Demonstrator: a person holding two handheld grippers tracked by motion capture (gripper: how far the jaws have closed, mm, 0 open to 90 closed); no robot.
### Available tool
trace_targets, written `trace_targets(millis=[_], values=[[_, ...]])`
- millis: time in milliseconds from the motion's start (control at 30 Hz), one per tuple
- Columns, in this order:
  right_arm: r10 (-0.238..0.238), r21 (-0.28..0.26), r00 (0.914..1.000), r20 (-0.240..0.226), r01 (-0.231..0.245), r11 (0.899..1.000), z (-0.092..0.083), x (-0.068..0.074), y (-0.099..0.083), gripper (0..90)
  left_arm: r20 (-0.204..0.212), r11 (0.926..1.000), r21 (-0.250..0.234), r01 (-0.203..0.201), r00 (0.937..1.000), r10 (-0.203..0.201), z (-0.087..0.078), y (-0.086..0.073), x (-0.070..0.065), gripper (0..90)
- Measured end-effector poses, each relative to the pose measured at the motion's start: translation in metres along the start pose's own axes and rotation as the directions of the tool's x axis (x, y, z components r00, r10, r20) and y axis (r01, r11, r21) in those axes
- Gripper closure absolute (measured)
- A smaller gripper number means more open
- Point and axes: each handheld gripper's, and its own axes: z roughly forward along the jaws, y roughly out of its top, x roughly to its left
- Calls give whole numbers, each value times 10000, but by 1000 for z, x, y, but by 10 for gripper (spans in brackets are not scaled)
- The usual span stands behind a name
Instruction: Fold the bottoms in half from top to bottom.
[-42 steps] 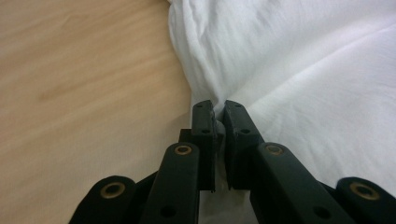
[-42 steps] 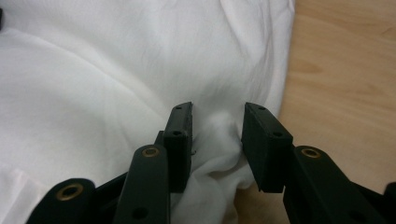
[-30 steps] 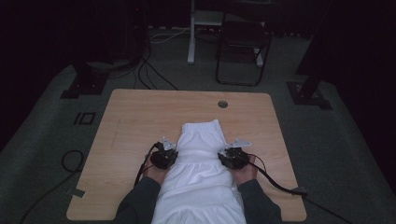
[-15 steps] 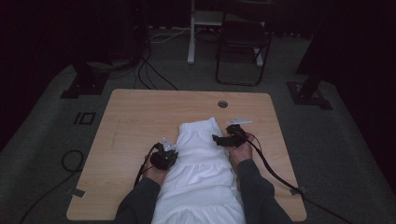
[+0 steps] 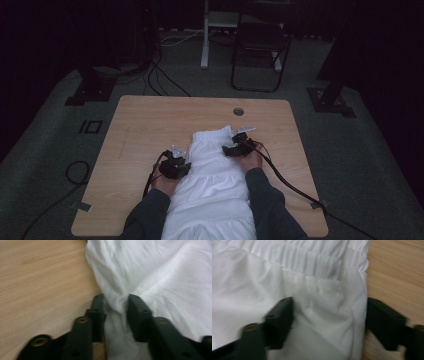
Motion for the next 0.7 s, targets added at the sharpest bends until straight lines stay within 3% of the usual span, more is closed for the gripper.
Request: trace_targets(millis=[133,233,367,433,500,600,700], values=[[249,-14,9997,58,-249,9997,-3,-2,1,621,391,9983,-580,20,9992,3,-8,27,6,461],[630,-134,9979,-119,-631,9979,-4,-5,-1,768,418,9964,-842,-105,9990,141,-3,44,6,375],[781,-166,9963,-359,-787,9968,-4,-6,-1,820,725,9968,-805,-36,9973,94,22,57,5,301],[784,-167,9962,-388,-790,9967,-4,-7,-1,822,651,9985,-554,-39,9978,75,39,58,5,289],[790,-202,9961,-403,-798,9966,-4,-7,-2,822,760,9994,-269,223,9969,-202,53,57,8,277],[808,-291,9959,-413,-820,9962,-4,-7,-3,823,660,9994,74,331,9973,-335,63,54,10,268],[780,-355,9963,-350,-792,9962,-4,-6,-4,823,531,9995,104,303,9981,-308,64,55,9,261]])
